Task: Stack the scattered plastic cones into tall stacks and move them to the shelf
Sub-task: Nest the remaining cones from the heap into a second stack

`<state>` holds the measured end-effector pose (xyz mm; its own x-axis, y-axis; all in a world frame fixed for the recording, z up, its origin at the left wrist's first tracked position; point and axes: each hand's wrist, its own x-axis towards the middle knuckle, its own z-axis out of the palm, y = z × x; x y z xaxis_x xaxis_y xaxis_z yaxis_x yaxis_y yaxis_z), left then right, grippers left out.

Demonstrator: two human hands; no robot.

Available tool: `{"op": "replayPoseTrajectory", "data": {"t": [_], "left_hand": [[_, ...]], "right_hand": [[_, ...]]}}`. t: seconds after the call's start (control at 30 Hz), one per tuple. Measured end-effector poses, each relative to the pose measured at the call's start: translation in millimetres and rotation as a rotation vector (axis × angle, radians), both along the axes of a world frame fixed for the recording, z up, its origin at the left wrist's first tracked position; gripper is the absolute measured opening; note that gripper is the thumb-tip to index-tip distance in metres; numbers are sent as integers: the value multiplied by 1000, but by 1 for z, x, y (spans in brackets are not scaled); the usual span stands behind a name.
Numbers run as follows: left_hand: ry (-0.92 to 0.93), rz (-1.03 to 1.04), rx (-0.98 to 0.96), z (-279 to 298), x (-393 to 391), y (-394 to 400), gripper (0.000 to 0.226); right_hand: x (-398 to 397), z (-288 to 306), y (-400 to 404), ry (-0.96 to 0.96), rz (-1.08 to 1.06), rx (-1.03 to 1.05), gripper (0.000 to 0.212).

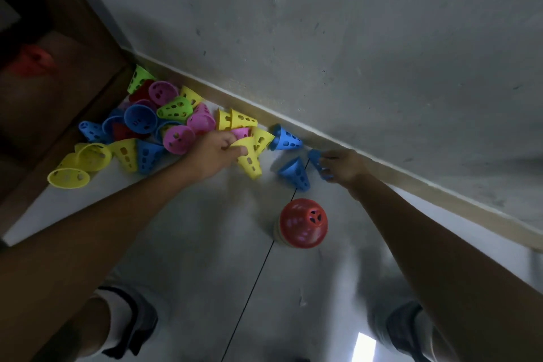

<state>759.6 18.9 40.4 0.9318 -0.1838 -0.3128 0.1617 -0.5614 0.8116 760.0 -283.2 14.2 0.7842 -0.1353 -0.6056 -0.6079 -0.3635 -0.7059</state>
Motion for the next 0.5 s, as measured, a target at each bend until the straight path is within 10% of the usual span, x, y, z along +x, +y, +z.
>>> {"op": "replayPoseTrajectory", "data": {"t": [0.5], "left_hand": [[20, 201, -477, 108, -44, -61, 7]], "right_hand": [[-4, 63, -19, -157, -50, 248, 10]]}}
